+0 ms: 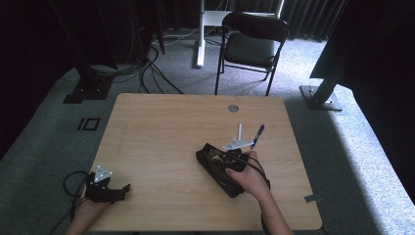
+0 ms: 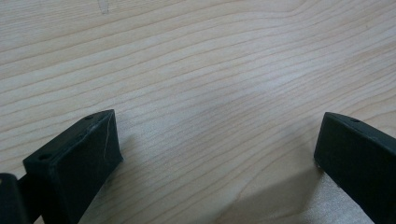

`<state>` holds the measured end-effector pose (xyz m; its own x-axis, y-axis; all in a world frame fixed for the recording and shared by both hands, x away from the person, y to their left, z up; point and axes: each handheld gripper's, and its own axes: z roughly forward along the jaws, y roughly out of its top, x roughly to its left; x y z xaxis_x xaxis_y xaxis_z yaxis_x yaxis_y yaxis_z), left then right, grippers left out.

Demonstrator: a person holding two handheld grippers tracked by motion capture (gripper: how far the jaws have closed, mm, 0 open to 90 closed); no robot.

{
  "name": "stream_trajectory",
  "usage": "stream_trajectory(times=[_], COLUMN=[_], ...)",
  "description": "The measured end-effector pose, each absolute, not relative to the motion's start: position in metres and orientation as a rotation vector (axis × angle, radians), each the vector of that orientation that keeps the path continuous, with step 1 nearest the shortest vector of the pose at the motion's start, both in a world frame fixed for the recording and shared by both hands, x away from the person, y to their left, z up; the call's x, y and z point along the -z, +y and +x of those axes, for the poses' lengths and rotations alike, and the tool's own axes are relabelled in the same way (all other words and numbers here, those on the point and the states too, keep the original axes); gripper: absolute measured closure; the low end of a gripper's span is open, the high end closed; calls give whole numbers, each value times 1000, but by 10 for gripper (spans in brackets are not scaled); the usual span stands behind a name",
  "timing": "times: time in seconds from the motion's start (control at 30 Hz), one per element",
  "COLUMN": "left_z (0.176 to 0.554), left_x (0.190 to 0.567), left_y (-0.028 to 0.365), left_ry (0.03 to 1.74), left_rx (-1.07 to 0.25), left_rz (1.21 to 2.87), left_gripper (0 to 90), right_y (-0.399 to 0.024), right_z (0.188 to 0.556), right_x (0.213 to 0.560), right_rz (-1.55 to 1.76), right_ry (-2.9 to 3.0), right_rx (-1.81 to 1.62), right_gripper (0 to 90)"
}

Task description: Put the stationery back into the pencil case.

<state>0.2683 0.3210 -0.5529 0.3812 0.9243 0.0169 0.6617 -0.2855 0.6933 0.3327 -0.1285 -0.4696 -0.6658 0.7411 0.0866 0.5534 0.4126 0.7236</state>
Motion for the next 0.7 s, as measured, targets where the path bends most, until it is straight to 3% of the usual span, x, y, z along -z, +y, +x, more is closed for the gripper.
stream_trajectory(times=[0.7], left_z=[268], left_x=[553], left_y=[321], left_ry=[1358], left_rx=[-567], left_rz=[2044], left_gripper=[6], right_y=[-115], right_z=[345], right_x=[482], right_rz=[1205], right_ry=[2514], right_rx=[-919], right_gripper=[684])
